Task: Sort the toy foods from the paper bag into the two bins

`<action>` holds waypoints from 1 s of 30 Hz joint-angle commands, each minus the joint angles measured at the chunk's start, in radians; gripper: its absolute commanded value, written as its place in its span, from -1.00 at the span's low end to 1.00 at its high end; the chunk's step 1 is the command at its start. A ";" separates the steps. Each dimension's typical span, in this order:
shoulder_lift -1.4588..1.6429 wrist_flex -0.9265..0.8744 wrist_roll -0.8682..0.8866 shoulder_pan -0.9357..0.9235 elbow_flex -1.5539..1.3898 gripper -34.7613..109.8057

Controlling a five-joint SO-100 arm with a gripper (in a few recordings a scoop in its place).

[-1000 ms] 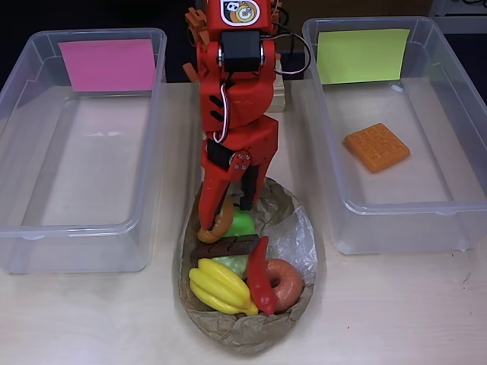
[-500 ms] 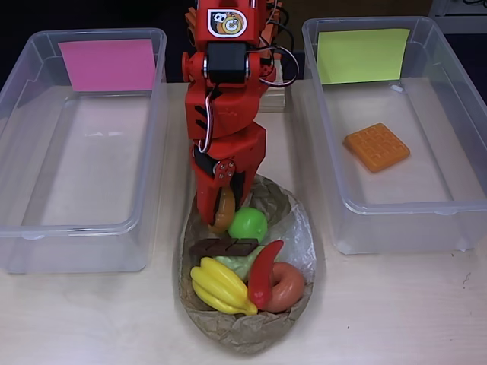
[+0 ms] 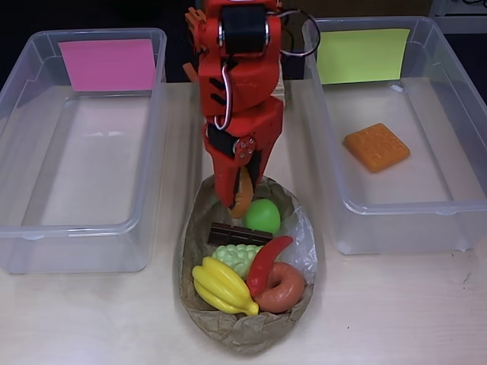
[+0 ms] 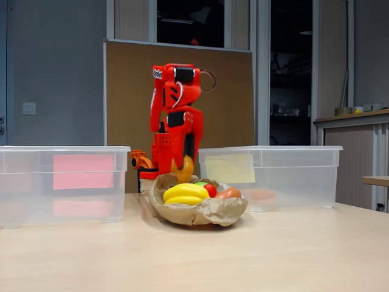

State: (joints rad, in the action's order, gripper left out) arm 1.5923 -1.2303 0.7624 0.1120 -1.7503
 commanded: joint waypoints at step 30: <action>-0.196 -0.307 0.856 0.868 0.574 -0.30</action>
State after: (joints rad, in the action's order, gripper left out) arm 1.4128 -1.5953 1.6429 0.9541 -1.1858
